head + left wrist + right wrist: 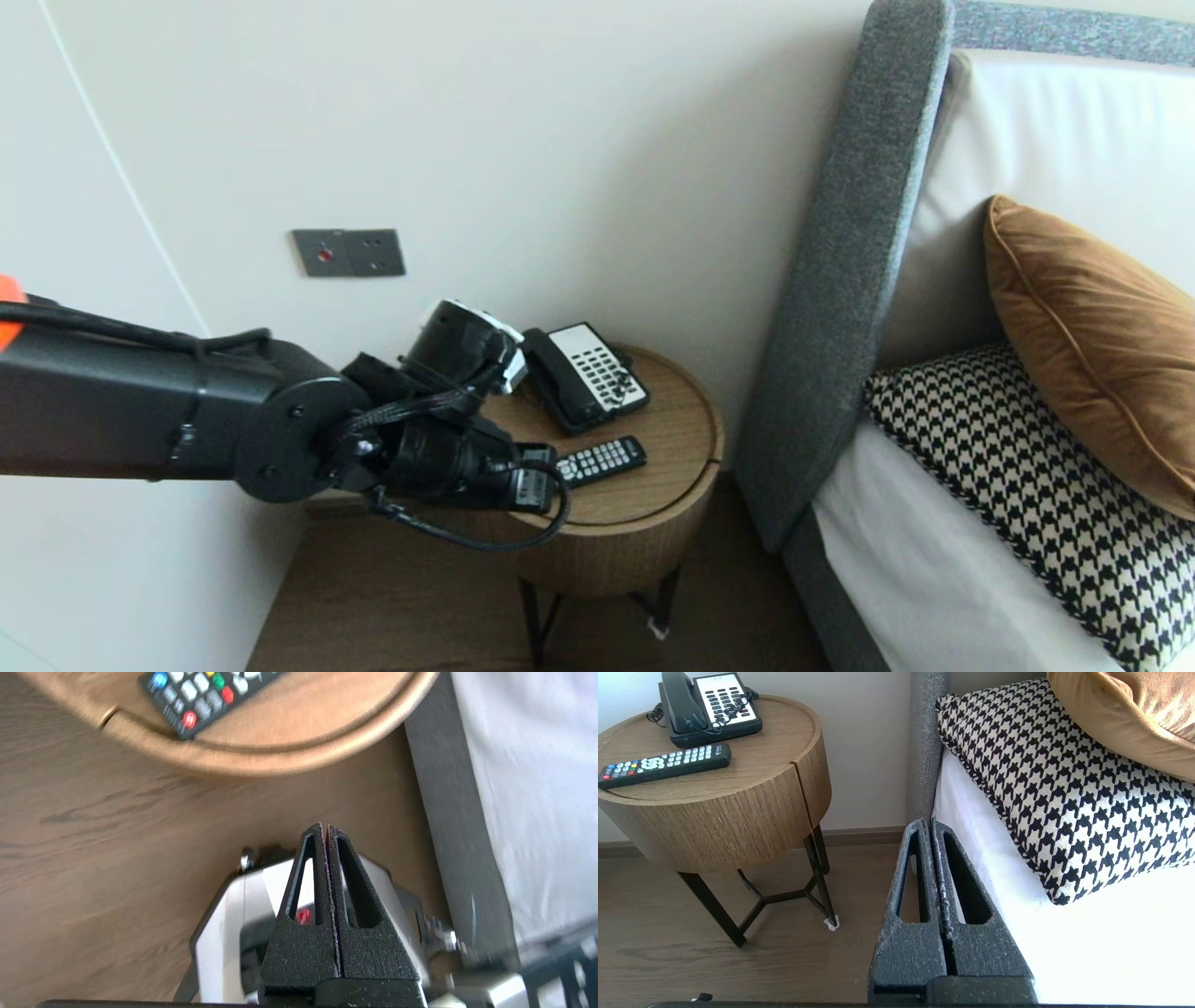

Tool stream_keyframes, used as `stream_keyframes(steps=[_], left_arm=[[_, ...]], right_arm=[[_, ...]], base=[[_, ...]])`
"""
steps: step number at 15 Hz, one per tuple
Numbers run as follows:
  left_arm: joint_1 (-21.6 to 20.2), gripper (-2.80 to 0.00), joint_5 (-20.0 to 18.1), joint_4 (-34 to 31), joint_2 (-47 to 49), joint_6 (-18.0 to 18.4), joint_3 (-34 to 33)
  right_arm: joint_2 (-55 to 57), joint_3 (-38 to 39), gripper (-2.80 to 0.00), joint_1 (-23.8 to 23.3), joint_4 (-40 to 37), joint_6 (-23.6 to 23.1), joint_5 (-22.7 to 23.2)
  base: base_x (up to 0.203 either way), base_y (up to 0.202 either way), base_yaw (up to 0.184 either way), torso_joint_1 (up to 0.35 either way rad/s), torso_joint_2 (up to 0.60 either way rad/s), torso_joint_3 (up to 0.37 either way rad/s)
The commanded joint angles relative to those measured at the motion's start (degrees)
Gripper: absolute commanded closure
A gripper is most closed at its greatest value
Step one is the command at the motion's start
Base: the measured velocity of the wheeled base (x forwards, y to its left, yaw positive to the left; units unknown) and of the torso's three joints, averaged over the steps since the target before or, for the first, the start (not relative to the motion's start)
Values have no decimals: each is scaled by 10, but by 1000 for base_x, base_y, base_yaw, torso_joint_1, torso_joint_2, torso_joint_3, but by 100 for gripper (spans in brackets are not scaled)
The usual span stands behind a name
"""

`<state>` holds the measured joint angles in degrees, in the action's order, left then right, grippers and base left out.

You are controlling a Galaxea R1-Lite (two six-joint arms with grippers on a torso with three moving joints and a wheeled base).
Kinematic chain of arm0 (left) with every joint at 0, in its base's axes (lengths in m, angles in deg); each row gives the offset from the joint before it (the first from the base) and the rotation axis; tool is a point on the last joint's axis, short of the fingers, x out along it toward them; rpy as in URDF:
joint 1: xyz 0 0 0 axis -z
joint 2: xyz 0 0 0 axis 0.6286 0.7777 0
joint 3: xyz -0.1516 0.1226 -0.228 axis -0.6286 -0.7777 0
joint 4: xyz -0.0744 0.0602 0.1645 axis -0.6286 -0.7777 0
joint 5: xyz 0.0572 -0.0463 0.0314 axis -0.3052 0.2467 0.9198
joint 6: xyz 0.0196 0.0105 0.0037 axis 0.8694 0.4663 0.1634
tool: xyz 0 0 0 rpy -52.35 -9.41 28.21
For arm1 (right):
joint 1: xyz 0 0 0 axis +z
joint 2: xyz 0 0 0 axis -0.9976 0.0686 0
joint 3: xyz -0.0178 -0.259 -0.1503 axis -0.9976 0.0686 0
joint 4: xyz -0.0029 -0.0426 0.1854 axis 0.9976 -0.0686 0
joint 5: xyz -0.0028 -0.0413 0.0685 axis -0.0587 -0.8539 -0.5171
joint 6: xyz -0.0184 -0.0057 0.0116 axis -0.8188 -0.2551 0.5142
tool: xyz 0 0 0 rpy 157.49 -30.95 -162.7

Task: Open the nightstand drawer

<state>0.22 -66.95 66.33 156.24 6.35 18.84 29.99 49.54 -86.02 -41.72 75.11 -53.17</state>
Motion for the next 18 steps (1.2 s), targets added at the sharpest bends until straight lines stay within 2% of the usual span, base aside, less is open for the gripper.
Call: stream_keyframes(steps=[1,3,4,14,18], left_arm=[[1,0,7,57,75,-5,3],[-9,0,33,129,106,-5,-4],[-11,0,36,143,116,-4,-7],[-10,0,39,250,184,0,-39],[-5,0,40,257,198,0,-39]], right_arm=[[0,0,0,0,0,0,0],[0,0,0,0,0,0,0],[0,0,0,0,0,0,0],[0,0,0,0,0,0,0],[0,0,0,0,0,0,0]], base=[[0,0,0,0,0,0],[0,0,0,0,0,0],[0,0,0,0,0,0],[0,0,0,0,0,0],[0,0,0,0,0,0]])
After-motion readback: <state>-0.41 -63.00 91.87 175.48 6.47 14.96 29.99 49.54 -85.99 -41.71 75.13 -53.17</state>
